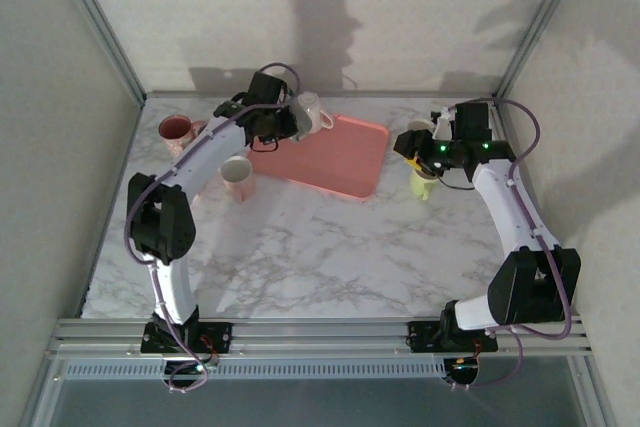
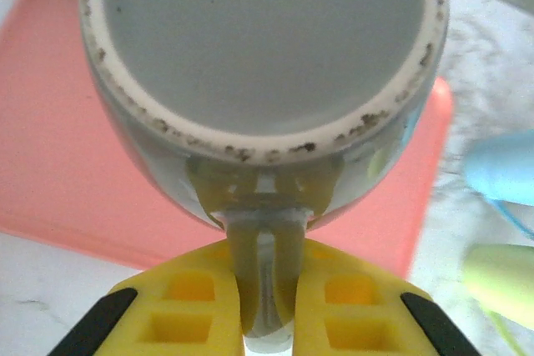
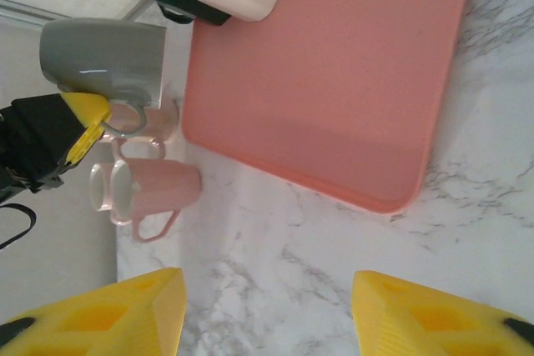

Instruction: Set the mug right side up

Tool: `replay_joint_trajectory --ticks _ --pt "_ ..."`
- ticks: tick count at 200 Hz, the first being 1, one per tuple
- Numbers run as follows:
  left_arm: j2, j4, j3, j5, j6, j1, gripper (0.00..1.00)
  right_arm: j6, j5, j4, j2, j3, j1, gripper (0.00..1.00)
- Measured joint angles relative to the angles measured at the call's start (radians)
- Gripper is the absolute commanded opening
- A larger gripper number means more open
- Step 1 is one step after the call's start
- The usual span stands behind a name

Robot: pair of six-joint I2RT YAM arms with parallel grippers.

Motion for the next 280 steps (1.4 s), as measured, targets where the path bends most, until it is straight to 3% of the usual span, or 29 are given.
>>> replay_joint_trajectory --ticks 52,106,191,280 --pt "-0.095 0.194 -0.150 0.169 -0.128 -0.013 0.00 0.102 -0.095 0.109 -0.047 -0.052 0.000 0.56" --pt "-0.179 0.465 -0.309 0.270 -0.278 -0.089 0.00 0.240 -0.211 0.290 -0.069 -0.124 0.016 0.56" --pt "-0.253 0.856 -0.450 0.298 -0.514 -0.140 0.00 0.613 -0.286 0.792 -0.071 -0.303 0.067 0.53" --pt "-0.253 0.971 -0.467 0.305 -0.595 -0.195 0.00 0.884 -0.250 1.172 -0.003 -0.353 0.150 0.47"
